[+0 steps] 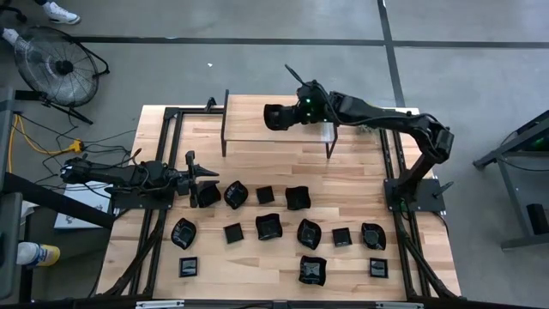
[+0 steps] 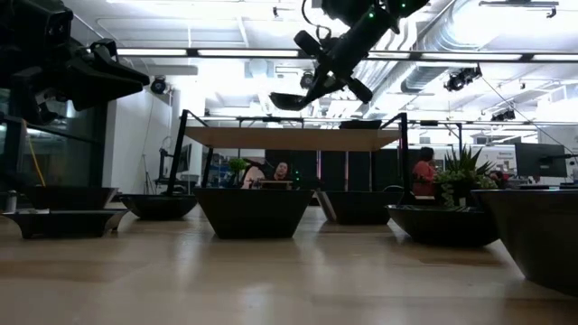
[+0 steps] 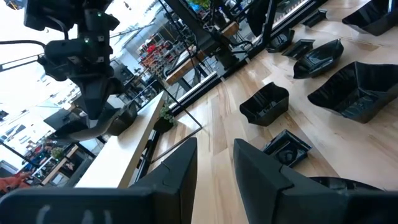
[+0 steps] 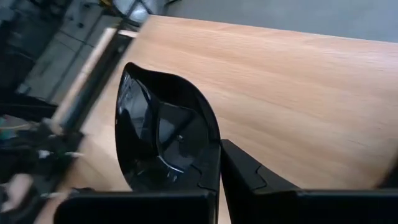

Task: Pick & Place Mini shaped plates
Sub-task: Put the leaf-shaped plate on the shelf

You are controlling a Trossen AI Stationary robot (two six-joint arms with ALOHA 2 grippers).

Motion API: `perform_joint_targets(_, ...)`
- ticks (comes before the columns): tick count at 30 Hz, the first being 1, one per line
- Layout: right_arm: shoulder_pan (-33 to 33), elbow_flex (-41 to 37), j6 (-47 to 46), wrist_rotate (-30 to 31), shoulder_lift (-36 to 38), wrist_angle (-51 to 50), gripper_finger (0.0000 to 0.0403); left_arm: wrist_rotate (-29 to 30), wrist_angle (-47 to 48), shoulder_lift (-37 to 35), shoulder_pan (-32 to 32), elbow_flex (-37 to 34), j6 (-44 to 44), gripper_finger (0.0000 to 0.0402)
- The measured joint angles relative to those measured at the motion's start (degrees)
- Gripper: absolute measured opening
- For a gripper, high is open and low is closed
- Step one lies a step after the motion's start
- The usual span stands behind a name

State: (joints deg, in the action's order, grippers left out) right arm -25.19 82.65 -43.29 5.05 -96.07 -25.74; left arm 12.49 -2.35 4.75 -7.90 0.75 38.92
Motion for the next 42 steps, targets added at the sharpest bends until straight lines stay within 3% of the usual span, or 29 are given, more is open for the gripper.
perform_joint_targets(42, -1.09, -0.02, 4.80, 4.02, 0.00, -2.96, 0.0012, 0.00, 0.00, -0.02, 0.02, 0.00, 0.00, 0.0101)
